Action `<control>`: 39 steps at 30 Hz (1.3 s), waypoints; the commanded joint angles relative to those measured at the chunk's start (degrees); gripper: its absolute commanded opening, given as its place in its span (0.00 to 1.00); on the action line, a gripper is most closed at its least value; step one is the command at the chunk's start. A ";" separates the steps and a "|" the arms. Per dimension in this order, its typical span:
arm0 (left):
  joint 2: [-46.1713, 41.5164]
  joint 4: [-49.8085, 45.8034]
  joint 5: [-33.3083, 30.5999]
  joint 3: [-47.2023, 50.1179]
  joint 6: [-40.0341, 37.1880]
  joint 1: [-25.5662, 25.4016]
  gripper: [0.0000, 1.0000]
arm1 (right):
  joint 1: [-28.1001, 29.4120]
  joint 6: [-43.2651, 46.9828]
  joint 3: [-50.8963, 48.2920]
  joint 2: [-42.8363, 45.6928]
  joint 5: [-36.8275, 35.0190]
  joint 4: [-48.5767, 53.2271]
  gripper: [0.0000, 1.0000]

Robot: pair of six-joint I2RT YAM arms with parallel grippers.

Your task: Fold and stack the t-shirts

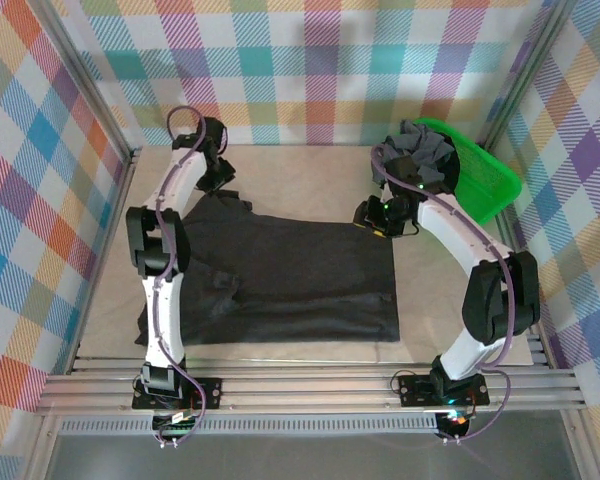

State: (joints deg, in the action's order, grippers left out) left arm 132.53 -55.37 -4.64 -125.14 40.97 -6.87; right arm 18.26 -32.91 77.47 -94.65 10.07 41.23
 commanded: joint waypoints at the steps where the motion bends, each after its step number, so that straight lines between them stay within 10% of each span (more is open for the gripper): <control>1: 2.97 1.33 2.91 -3.25 5.78 0.53 0.43 | 0.09 1.28 1.17 -0.63 1.10 1.36 0.48; 31: 13.01 4.88 5.83 -5.08 14.16 -0.42 0.41 | -0.07 0.47 -3.05 -1.49 1.64 0.12 0.47; 39: 14.89 -0.49 4.73 -8.26 14.31 0.08 0.19 | -0.30 1.35 -0.08 -3.81 -1.15 0.80 0.47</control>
State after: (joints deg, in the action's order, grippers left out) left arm 145.99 -51.57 0.43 -132.60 54.72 -6.98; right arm 18.28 -32.51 75.22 -97.41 10.41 41.28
